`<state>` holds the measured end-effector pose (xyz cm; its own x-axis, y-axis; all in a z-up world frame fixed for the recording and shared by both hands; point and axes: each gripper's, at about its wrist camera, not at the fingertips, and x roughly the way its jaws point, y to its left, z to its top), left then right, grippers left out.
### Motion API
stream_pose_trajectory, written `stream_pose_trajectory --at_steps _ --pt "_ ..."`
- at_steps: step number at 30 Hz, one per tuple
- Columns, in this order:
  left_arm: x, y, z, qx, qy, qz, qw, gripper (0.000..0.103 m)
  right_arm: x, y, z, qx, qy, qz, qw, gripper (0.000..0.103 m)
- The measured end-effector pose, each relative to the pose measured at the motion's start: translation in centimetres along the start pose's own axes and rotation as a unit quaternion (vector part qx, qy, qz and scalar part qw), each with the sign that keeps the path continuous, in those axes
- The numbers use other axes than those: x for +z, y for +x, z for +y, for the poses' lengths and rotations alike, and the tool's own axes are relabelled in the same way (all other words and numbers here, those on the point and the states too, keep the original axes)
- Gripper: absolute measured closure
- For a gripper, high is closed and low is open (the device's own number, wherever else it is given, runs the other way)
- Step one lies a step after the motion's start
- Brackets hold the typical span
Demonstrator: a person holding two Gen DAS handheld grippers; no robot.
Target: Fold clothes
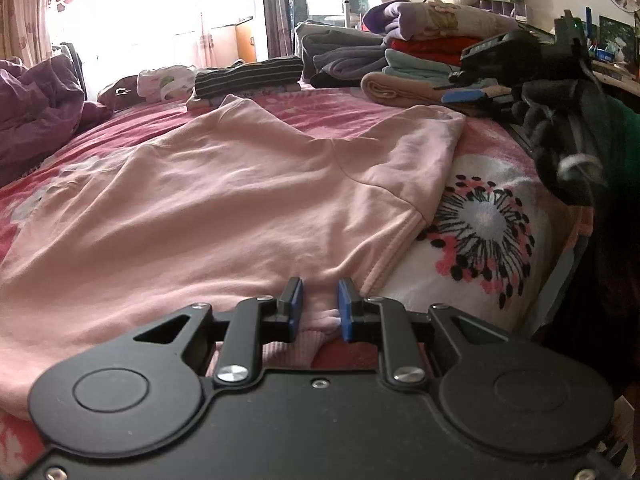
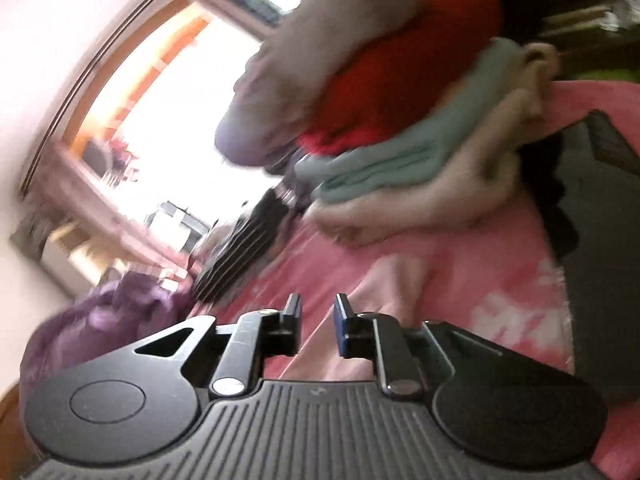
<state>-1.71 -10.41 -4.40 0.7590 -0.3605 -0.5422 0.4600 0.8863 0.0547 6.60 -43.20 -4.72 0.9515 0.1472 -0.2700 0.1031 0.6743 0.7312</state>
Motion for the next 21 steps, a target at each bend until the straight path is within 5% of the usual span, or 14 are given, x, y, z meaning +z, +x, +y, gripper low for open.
stream_pose_trajectory --at_steps 7,11,12,14,18,21 --pt "0.1 0.0 0.1 0.000 -0.007 0.003 1.0000 0.086 -4.3 -3.0 6.8 0.042 -0.142 0.079 0.986 0.079" --pt "0.6 -0.8 0.4 -0.004 -0.010 0.004 0.9999 0.086 -9.3 -3.5 11.2 0.077 -0.272 0.162 0.945 0.078" --pt "1.0 -1.2 0.6 -0.007 -0.011 0.004 0.9999 0.085 -10.9 -2.7 11.7 0.032 -0.315 0.192 0.929 0.078" --pt "1.6 -2.3 1.3 -0.008 -0.018 -0.003 0.9998 0.077 -12.7 -2.4 11.5 0.002 -0.363 0.200 0.910 0.079" --pt "2.2 -5.2 5.5 0.020 -0.084 -0.042 0.9954 0.077 -11.8 -4.9 13.8 0.053 -0.382 0.134 0.913 0.078" --pt "1.3 -5.7 8.3 0.043 -0.127 -0.030 0.9905 0.077 -12.4 -5.1 14.8 0.085 -0.399 0.129 0.904 0.078"
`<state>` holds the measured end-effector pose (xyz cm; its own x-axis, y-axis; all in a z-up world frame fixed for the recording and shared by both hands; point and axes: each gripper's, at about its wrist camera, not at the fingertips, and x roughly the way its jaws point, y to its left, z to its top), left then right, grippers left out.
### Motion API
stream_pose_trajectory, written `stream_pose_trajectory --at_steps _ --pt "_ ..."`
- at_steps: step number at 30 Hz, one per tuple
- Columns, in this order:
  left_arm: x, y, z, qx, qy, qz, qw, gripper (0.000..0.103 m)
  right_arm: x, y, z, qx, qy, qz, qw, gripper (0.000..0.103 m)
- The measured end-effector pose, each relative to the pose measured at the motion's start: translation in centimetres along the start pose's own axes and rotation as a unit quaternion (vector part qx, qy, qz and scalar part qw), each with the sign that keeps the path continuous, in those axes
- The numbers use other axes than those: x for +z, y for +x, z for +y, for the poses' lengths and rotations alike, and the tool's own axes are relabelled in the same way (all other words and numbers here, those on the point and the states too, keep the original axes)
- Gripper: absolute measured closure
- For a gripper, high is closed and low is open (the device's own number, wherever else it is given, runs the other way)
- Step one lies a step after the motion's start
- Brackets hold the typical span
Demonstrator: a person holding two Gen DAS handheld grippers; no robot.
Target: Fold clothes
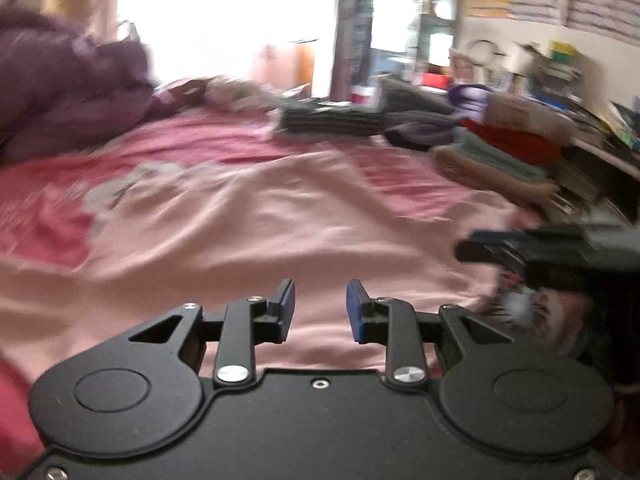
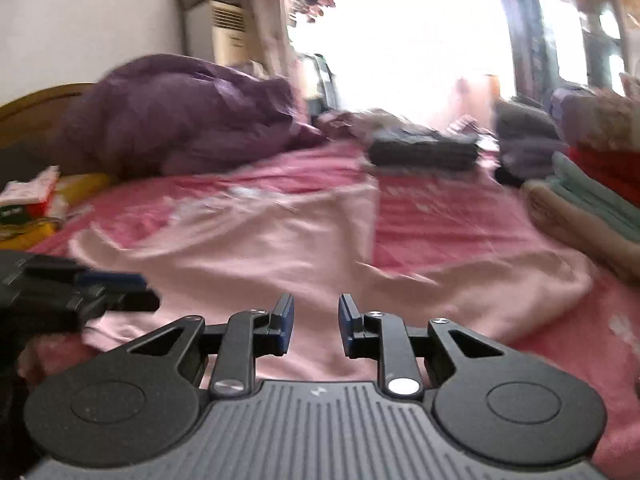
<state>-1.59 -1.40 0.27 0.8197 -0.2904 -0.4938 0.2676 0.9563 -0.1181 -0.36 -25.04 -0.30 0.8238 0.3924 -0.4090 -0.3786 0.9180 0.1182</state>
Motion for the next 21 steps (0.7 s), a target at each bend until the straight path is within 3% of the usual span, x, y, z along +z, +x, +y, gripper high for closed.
stream_pose_trajectory --at_steps 1,5,7,12,15,17,18,19,21 --pt "-0.4 0.1 0.7 0.008 -0.008 0.010 0.9999 0.077 0.0 0.4 0.4 0.010 -0.013 0.004 1.000 0.079" --pt "-1.9 1.7 1.8 0.021 -0.011 0.088 0.9959 0.077 -1.2 2.8 1.6 -0.005 -0.043 0.093 0.995 0.076" --pt "-1.7 1.2 1.4 0.022 0.007 0.082 0.9963 0.077 -1.2 3.0 1.6 -0.015 -0.049 0.113 0.992 0.075" --pt "-1.4 0.1 1.1 0.024 0.028 0.070 0.9969 0.077 -0.4 0.8 4.5 0.016 -0.108 0.035 0.993 0.074" --pt "-2.0 1.4 1.3 0.017 0.040 0.110 0.9930 0.076 -1.1 1.6 7.4 0.065 -0.175 0.037 0.982 0.072" --pt "-1.4 1.2 1.5 0.007 0.048 0.117 0.9919 0.076 -2.5 3.5 9.2 0.084 -0.221 0.121 0.964 0.071" --pt "-1.0 0.8 1.8 0.000 0.048 0.108 0.9930 0.076 -2.4 3.0 9.5 0.082 -0.232 0.100 0.964 0.070" --pt "-0.6 0.3 2.1 0.001 0.045 0.094 0.9945 0.076 -1.7 2.9 9.4 0.088 -0.230 0.107 0.963 0.071" --pt "0.3 -0.2 3.3 0.013 0.031 0.070 0.9969 0.076 0.0 2.2 8.2 0.111 -0.194 0.081 0.971 0.074"
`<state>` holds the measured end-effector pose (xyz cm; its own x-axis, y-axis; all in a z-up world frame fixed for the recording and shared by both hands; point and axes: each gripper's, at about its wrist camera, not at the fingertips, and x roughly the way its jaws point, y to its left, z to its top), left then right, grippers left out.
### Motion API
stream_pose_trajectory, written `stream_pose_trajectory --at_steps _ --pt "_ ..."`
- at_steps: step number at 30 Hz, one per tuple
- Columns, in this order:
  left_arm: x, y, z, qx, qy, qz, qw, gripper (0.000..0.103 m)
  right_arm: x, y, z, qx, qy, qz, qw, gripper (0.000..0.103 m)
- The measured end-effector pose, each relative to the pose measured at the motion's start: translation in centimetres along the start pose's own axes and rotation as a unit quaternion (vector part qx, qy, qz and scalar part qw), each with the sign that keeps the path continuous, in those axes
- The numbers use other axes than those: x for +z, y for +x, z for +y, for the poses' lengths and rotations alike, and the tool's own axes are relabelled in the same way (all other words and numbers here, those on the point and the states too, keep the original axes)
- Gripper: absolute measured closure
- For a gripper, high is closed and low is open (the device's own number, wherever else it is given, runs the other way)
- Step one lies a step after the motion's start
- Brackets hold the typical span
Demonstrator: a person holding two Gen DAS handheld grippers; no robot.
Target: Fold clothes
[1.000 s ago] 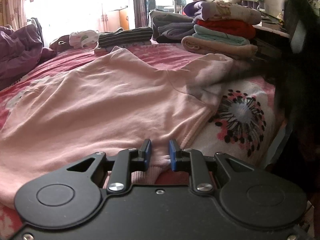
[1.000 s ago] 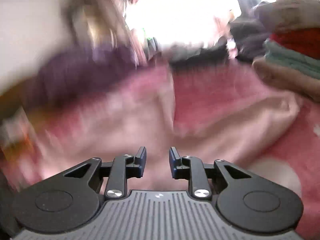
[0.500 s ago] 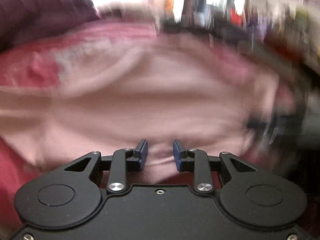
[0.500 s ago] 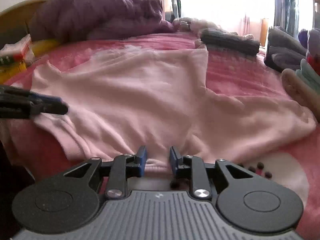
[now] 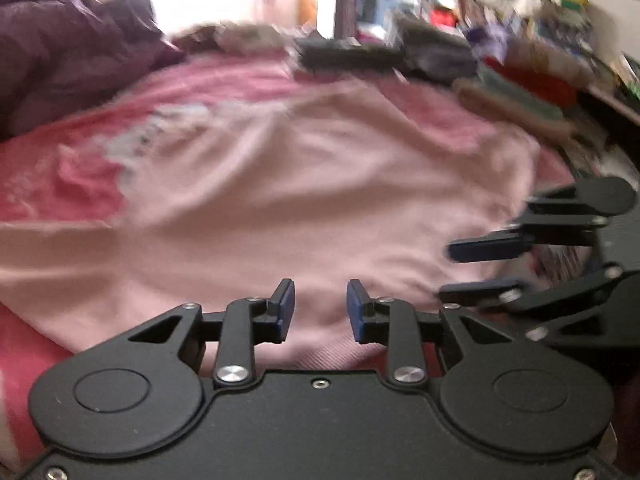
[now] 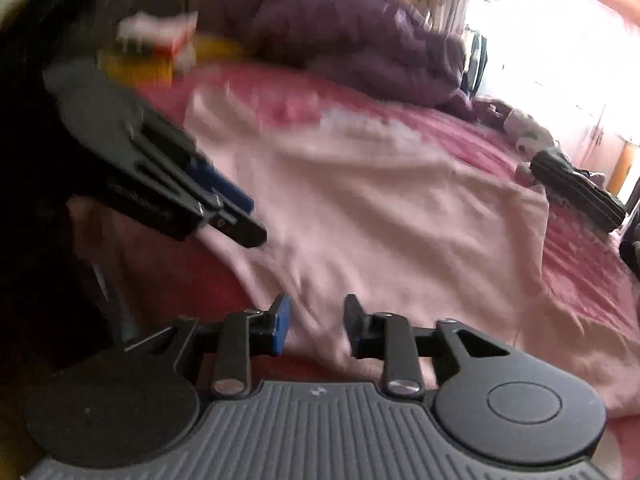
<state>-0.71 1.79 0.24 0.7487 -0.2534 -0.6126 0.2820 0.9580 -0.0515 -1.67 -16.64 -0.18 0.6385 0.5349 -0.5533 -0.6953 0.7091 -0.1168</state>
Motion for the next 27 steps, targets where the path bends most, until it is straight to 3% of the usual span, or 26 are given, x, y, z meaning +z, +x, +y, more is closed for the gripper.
stream_pose_trajectory --at_steps 6,11,16,21,25,27 --pt "3.4 0.0 4.9 0.032 -0.059 -0.042 0.9969 0.076 1.9 0.3 -3.2 -0.037 0.066 -0.066 0.995 0.074" --pt "8.1 1.9 10.1 0.026 -0.108 -0.059 0.9921 0.076 3.8 3.1 -7.0 -0.066 0.096 -0.085 0.989 0.072" --pt "12.4 6.1 15.4 0.018 -0.130 -0.045 0.9903 0.076 4.5 6.2 -9.0 -0.053 0.121 -0.086 0.988 0.072" --pt "14.4 11.9 19.7 -0.016 -0.176 -0.025 0.9839 0.076 4.1 7.5 -5.1 -0.015 0.061 -0.058 0.996 0.072" --pt "14.8 15.6 20.9 -0.036 -0.196 0.008 0.9800 0.076 4.8 9.6 0.0 -0.022 -0.052 -0.017 0.998 0.074" --pt "15.2 16.6 21.2 -0.047 -0.196 0.016 0.9794 0.076 5.6 10.6 1.2 -0.012 -0.060 -0.010 0.998 0.074"
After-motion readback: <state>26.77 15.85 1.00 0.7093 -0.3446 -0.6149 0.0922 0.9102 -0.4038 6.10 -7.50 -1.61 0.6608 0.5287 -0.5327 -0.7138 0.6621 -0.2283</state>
